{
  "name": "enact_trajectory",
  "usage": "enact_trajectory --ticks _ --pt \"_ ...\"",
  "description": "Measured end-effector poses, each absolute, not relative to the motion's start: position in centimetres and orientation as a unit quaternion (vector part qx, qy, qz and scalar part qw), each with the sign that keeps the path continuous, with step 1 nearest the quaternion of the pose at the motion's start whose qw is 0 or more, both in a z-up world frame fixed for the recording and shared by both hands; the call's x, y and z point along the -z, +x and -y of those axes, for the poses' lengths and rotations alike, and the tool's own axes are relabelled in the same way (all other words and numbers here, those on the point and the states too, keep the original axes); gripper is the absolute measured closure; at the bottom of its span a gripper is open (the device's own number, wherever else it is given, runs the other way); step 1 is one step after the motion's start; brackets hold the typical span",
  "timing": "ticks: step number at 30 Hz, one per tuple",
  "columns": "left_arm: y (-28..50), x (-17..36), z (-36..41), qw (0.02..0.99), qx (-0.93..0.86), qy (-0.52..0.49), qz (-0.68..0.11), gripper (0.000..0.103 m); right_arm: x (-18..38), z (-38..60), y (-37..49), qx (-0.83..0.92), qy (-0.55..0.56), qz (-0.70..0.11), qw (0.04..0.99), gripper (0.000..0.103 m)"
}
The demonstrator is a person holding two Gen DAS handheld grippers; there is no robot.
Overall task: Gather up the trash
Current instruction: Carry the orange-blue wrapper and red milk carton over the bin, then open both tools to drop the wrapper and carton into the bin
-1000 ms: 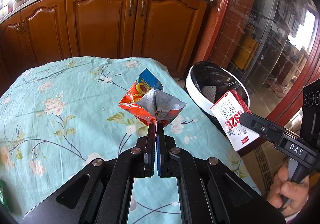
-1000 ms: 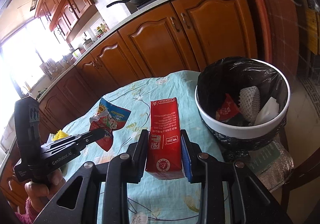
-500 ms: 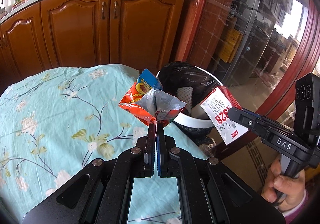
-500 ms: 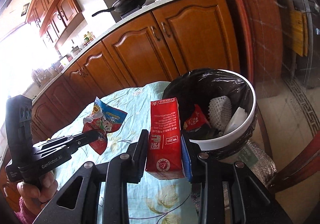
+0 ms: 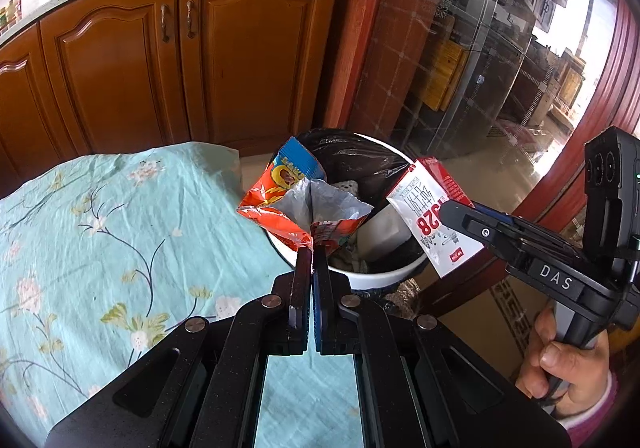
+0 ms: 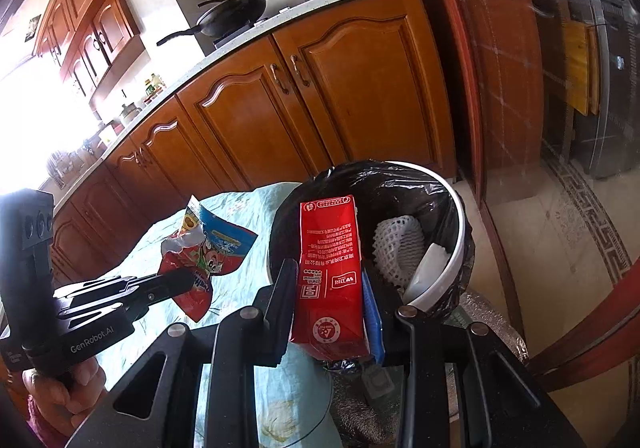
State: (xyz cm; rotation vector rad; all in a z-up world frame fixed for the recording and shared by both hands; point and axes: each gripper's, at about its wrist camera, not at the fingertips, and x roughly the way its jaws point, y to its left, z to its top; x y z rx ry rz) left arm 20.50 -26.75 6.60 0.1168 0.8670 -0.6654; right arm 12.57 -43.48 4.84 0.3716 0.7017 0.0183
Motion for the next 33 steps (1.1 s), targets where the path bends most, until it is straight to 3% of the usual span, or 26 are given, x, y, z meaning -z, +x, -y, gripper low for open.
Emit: enact_trajectory --ticks 33 --pt "24.6 -4.3 32.9 0.823 0.331 0.082 -0.454 0.102 -2.9 46.8 18.0 0.007 0.176 -0.374 0.91 0.072"
